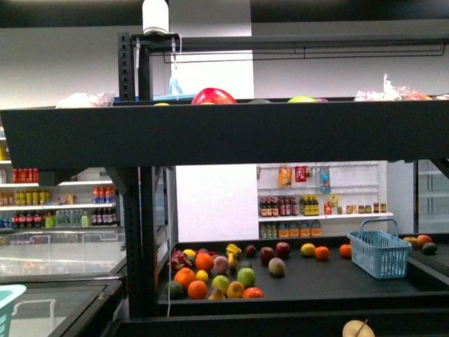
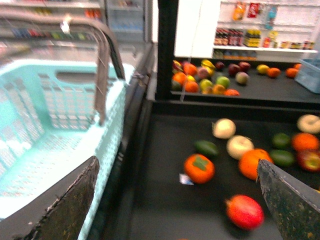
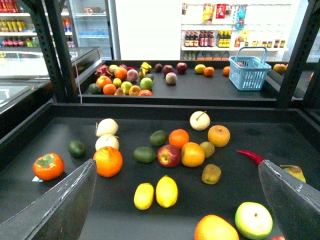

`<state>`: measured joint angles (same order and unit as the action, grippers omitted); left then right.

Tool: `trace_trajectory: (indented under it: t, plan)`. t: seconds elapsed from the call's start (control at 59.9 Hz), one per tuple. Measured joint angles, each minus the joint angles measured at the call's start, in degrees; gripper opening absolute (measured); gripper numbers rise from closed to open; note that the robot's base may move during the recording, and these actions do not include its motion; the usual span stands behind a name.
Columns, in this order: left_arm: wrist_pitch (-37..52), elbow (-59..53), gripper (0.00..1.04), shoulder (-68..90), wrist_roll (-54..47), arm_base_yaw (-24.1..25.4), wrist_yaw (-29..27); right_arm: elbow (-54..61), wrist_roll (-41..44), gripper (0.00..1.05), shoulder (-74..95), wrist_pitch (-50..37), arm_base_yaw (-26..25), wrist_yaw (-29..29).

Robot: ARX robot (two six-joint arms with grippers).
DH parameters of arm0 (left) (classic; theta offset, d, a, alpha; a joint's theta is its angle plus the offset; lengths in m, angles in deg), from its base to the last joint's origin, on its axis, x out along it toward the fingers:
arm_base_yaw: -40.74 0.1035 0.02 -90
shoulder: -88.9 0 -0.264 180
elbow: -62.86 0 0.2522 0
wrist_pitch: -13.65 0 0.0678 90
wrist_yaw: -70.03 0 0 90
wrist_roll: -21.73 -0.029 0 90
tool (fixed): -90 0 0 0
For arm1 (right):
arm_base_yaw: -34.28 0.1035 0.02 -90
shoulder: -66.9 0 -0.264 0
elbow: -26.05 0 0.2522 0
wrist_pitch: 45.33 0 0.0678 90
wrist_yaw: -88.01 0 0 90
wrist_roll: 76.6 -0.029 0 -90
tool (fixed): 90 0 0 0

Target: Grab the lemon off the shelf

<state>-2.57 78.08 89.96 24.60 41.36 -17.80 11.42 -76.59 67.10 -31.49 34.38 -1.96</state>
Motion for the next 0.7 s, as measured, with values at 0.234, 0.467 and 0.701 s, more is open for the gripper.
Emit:
trace_trajectory:
  t: [0.234,0.467,0.701]
  plan:
    - [3.19,12.09,0.97,23.76,21.84,4.55,11.78,0.00,0.00,0.97,0.00,0.00,0.00,0.00]
    - [13.90,29.86,0.97,48.50,37.94,17.42,23.85,0.00,-0.02,0.97,0.00,0.00,0.00,0.00]
    - [22.23,41.20,0.97,71.06,54.99,26.84,26.80,0.00,0.00,0.97,0.00,0.00,0.00,0.00]
